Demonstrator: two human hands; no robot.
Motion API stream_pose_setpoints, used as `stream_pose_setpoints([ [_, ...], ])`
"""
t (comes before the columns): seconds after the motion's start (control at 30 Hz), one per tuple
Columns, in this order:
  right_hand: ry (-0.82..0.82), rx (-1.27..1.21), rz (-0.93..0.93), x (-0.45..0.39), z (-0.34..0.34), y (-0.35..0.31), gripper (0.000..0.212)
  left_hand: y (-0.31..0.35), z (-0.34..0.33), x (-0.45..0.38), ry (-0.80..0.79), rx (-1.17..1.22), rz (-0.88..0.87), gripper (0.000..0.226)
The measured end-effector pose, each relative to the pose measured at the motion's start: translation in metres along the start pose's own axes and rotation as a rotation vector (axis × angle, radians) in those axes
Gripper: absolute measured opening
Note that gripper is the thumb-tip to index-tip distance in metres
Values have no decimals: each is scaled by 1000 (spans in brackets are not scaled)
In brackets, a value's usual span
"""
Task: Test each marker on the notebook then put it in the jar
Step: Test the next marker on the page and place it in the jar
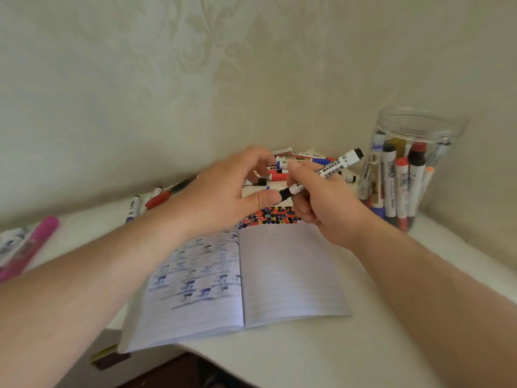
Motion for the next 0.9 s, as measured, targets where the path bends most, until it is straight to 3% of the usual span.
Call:
stream_pose_setpoints([
  [0.13,17,-4,-30,2,2,11,24,-12,-41,3,-61,-38,15,34],
  [0.3,52,-8,49,0,3,9,28,-5,-55,0,-72,29,-21,35],
  [0.47,1,-71,35,-1,-7,12,32,-11,-64,1,-77,-70,-26,24],
  [0.9,-75,-63,61,-1,-14,11,33,-21,-60,-2,-84,121,21,33],
])
Point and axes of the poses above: each hand's wrist, its own x-axis away from the middle knuckle, its own z-axis out of the back of the hand, y = z × x, the point moved 9 cm from there along -x, towards the middle knuckle, and after that the axes turned 11 degrees about z, right-handed, at the moved point
